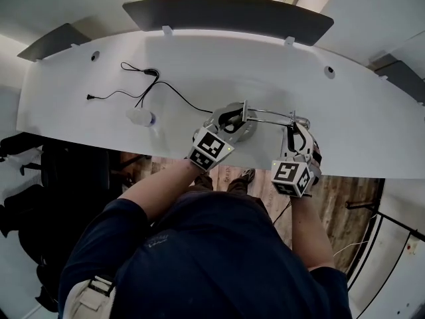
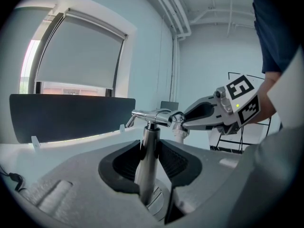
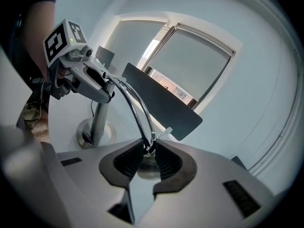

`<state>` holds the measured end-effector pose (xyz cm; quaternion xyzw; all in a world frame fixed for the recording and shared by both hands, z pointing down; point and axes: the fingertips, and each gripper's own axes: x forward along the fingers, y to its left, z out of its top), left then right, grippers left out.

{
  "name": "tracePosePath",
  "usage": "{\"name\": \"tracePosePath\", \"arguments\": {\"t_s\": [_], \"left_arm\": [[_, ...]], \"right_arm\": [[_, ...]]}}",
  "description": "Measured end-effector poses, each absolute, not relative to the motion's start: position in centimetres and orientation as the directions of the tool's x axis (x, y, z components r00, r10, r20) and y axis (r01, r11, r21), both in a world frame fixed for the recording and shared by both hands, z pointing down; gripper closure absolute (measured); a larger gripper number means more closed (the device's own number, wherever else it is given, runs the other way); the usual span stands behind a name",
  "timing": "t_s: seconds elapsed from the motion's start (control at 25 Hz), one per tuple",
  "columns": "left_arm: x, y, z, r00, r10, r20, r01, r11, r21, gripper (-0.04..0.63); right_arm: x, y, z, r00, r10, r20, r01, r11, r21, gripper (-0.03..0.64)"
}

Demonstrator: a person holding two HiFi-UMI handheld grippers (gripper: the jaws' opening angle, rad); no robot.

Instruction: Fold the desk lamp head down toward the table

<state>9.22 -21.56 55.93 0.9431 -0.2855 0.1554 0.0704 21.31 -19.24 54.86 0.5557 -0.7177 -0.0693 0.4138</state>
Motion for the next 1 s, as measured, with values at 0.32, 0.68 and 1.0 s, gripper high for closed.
{"name": "tracePosePath", "arguments": {"t_s": [0.32, 0.68, 1.0], "left_arm": [[9.3, -21.5, 56.0, 0.78, -0.525, 0.341, -0.573, -0.818, 0.049, 0.472], [9.5, -21.5, 56.1, 0.771, -0.537, 0.343, -0.585, -0.809, 0.049, 0.472], [9.4, -21.6, 56.1, 0.767, -0.543, 0.342, -0.592, -0.805, 0.048, 0.472]], "right_arm": [[20.3, -19.3, 58.3, -0.152, -0.787, 0.598, -0.82, 0.438, 0.369, 0.531], [18.7, -19.6, 61.3, -0.223, -0.758, 0.613, -0.871, 0.437, 0.223, 0.531], [17.6, -19.8, 62.3, -0.235, -0.755, 0.612, -0.883, 0.429, 0.191, 0.531]]}}
